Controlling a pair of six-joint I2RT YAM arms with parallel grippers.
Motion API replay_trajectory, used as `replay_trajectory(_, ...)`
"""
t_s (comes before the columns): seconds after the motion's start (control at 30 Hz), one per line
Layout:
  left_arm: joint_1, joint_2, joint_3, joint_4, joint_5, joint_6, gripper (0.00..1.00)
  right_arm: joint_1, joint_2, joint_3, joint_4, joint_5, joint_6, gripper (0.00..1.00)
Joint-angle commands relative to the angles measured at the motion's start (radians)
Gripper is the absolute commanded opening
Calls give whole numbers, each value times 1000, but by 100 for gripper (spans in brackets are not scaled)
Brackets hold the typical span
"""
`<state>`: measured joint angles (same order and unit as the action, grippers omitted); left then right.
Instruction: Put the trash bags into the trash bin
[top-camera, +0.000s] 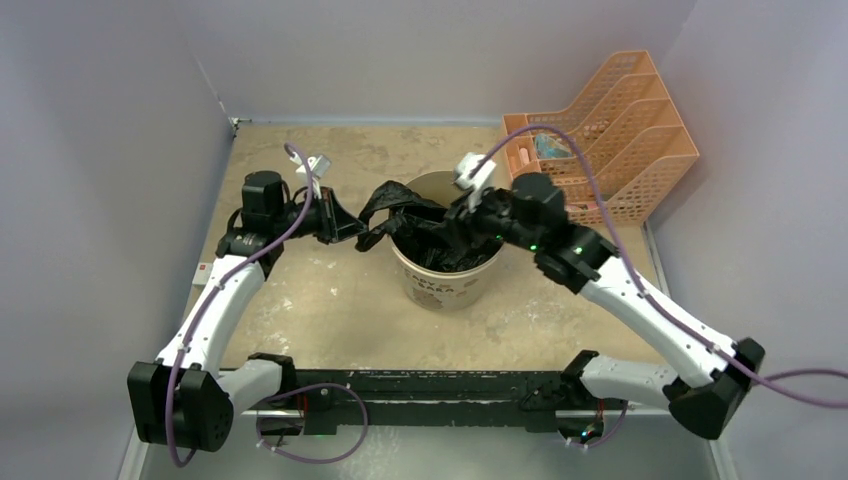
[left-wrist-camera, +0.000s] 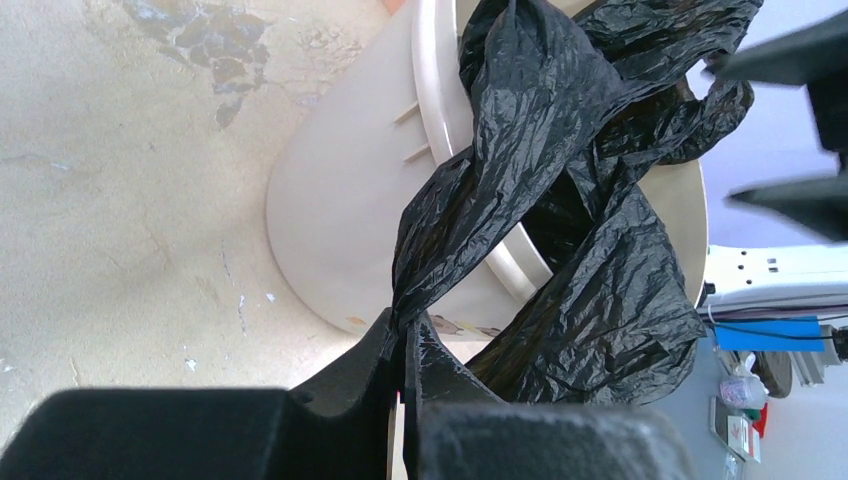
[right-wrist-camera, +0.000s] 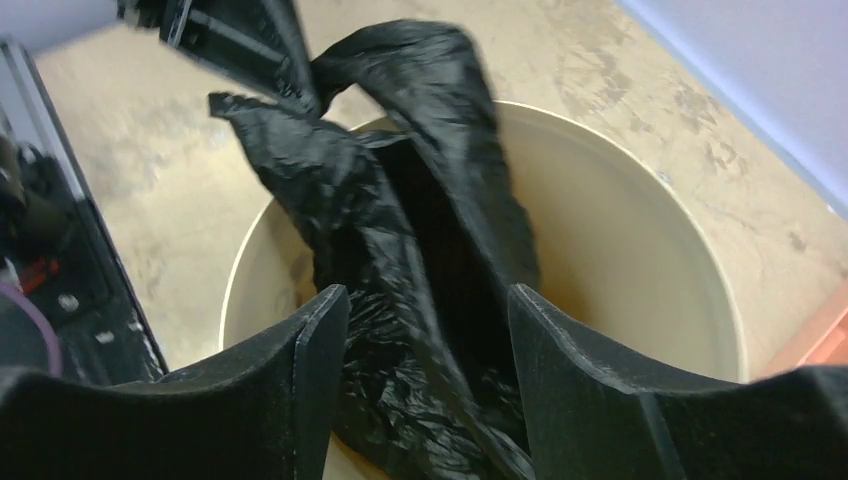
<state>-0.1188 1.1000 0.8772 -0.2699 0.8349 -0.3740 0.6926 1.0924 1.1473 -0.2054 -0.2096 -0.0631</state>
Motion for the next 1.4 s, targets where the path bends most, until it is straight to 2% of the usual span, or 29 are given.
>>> replay_trajectory(0.0,7,-34,54,11,32,16,0,104,56,86,-2,187,-190,64)
replay_trajectory(0.27,7,-49,62,-22,11,28,0,122,111,151,15,214,-197,63)
replay_trajectory(0.37,7,-49,65,-23,8,30,0,122,81,115,96,214,-186,62)
replay_trajectory(0.57,6,-55,74,-21,7,19,0,122,181,135,-1,229,-222,60)
replay_trajectory(0.63,6,-56,81,-26,10,13,5,122,194,123,25,237,-229,60)
replay_trajectory(0.7,7,-63,84,-32,9,5,8,122,205,128,43,257,-235,56)
replay_trajectory(0.83,7,-104,88,-68,-46,-11,35,122,196,141,147,389,-157,38)
replay_trajectory(0.9,7,-148,79,-72,-92,-30,41,122,167,135,188,370,-126,17)
replay_trajectory(0.93,7,-171,74,-75,-116,-46,45,122,149,120,200,336,-114,11)
replay_trajectory(1.07,7,-261,49,-60,-176,-147,57,122,114,77,231,214,-80,2)
replay_trajectory(1.17,7,-332,11,2,-156,-255,68,122,125,63,222,239,-58,0)
replay_trajectory(1.3,6,-389,-26,9,-111,-365,74,122,151,76,195,256,-35,0)
replay_trajectory(1.33,7,-397,-39,-3,-100,-398,75,122,154,79,182,258,-38,1)
replay_trajectory(1.37,7,-412,-57,-11,-89,-439,76,122,151,77,180,268,-38,9)
